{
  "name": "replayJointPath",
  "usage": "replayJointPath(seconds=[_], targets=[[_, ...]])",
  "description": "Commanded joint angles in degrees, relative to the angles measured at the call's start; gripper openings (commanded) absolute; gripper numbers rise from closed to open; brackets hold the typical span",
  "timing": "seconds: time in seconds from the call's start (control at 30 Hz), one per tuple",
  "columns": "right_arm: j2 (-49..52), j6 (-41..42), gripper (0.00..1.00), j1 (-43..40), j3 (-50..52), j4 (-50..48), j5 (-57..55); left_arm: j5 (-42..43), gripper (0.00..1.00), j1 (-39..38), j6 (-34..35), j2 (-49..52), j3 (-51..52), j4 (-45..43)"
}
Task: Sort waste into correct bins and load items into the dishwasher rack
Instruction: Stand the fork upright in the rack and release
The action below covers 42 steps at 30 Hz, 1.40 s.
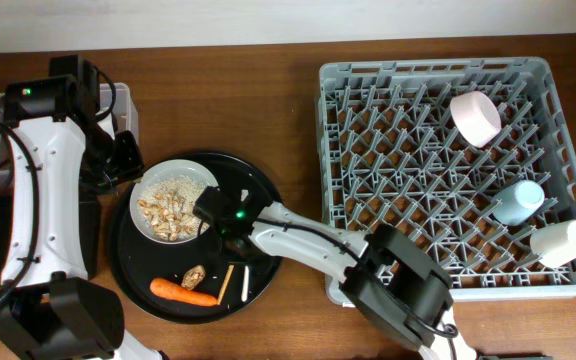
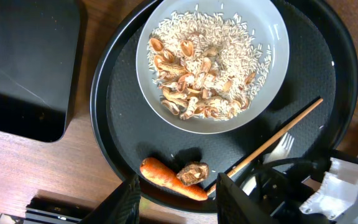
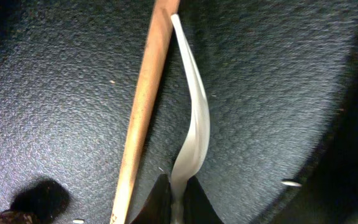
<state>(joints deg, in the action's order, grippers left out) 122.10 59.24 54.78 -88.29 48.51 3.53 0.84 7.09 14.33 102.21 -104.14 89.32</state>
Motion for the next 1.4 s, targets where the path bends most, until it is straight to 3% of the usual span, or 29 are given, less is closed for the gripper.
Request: replayJointPath(seconds=[0.0, 0.17, 0.4, 0.5, 0.63, 0.83, 0.87, 0.93, 1.0, 1.1, 1.2, 1.37], targets=[[-7.0, -5.5, 0.04, -2.4, -2.3, 1.9, -0.6, 0.2, 0.39, 0.0, -0.9, -1.4, -0.2, -0.1], [-16.7, -17.7, 0.04, -7.6, -3.1, 5.0, -5.5, 0.2, 0.39, 0.0, -0.9, -1.4, -0.2, -0.1], [-26.6, -41.9, 0.04, -29.6, -3.1, 17.7, -4.1, 0.2, 0.39, 0.0, -0.9, -1.4, -0.2, -0.2], [-25.2, -42.1, 0.04, -33.5, -1.7, 22.1, -1.5, 0.2, 0.39, 0.0, -0.9, -1.4, -0.2, -0.3], [-24.0, -39.1, 0.04, -31.8, 3.2, 20.5, 1.0, 0.2, 0.39, 0.0, -0.9, -1.4, -0.2, -0.2], [-24.0, -35.8, 0.04, -28.6, 13.1, 12.1, 4.9, 0.2, 0.39, 0.0, -0.9, -1.4, -0.2, -0.2], [-23.9, -35.8, 0.08, -28.0, 14.0, 10.7, 4.7, 0.2, 0.39, 0.0, -0.9, -1.4, -0.2, -0.2], [-23.9, -35.0, 0.31, -27.8, 14.7, 9.7, 3.2, 0.2, 0.39, 0.0, -0.9, -1.4, -0.2, -0.1], [-23.9, -34.7, 0.45, -27.8, 14.5, 9.7, 1.8, 0.2, 0.39, 0.0, -0.9, -1.4, -0.2, -0.1], [-25.0, -32.1, 0.45, -27.8, 11.3, 12.5, 0.1, 0.2, 0.39, 0.0, -0.9, -1.4, -0.2, -0.1], [-27.0, -31.1, 0.44, -26.7, 1.9, 16.3, -0.2, 0.2, 0.40, 0.0, -0.9, -1.4, -0.2, -0.1], [-24.5, -23.5, 0.50, -15.3, -1.5, 12.3, 2.3, 0.4, 0.39, 0.0, -0.9, -1.4, -0.2, -0.3]])
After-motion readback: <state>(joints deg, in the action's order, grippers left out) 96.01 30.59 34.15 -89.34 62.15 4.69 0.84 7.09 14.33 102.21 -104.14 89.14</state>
